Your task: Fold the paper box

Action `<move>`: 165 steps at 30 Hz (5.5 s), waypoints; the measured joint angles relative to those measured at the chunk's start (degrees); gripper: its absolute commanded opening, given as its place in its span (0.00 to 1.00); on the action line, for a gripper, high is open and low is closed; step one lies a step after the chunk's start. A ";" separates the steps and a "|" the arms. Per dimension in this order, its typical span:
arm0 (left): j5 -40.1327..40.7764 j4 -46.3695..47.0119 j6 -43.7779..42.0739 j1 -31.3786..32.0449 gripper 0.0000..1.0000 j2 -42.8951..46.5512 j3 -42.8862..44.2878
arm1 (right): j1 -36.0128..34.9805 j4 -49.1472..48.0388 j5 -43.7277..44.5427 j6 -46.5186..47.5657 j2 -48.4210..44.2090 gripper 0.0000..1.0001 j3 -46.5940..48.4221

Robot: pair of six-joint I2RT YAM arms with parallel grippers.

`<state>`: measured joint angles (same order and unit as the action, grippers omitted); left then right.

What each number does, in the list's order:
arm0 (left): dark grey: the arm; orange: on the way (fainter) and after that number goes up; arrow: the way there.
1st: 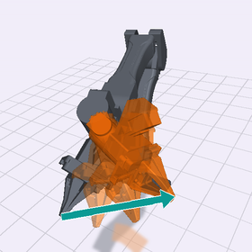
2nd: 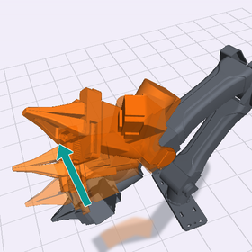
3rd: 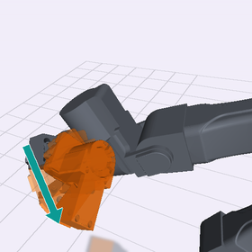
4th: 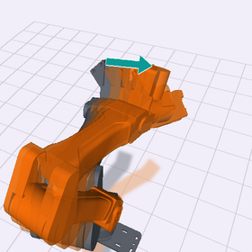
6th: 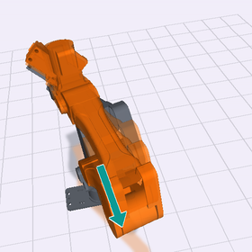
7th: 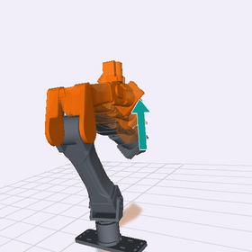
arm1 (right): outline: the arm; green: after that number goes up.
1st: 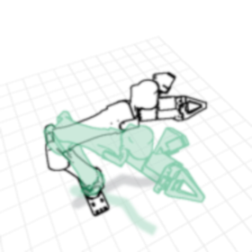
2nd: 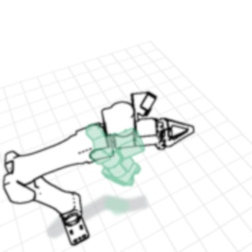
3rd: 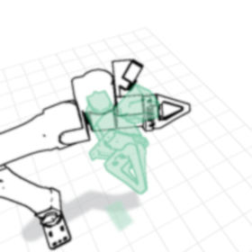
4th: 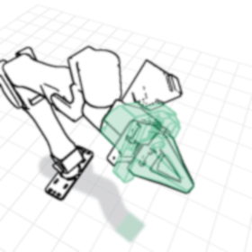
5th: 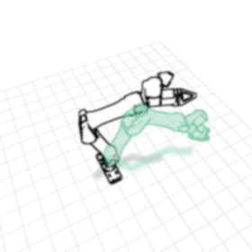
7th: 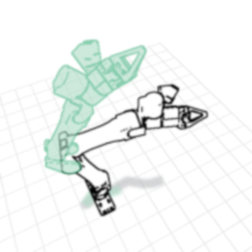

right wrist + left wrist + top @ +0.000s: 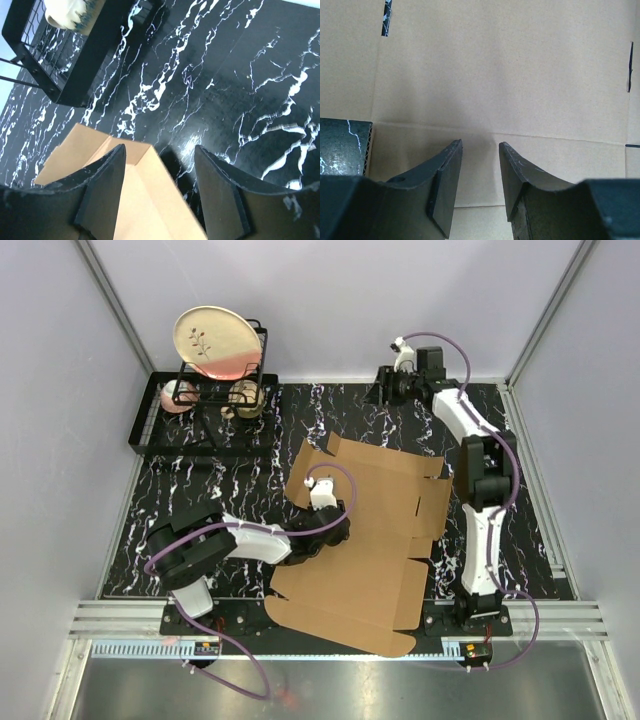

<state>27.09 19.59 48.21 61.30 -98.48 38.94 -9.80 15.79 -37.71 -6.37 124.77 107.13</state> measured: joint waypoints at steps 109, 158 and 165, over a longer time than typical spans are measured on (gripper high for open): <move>1.36 -37.48 -7.85 -16.46 0.94 25.14 10.16 | -29.27 -7.72 64.87 18.93 -43.12 0.00 -51.87; -6.25 -32.65 6.95 -17.75 0.76 30.97 -0.59 | -36.98 8.00 51.78 16.76 -54.23 0.00 -42.84; -4.39 -31.30 1.66 -20.15 0.80 30.42 4.15 | -38.14 6.62 54.07 16.79 -54.29 0.00 -43.87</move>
<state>22.70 -11.70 49.87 41.15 -68.05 43.09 -47.94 22.41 16.36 10.41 70.48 63.26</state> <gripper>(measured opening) 0.790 0.014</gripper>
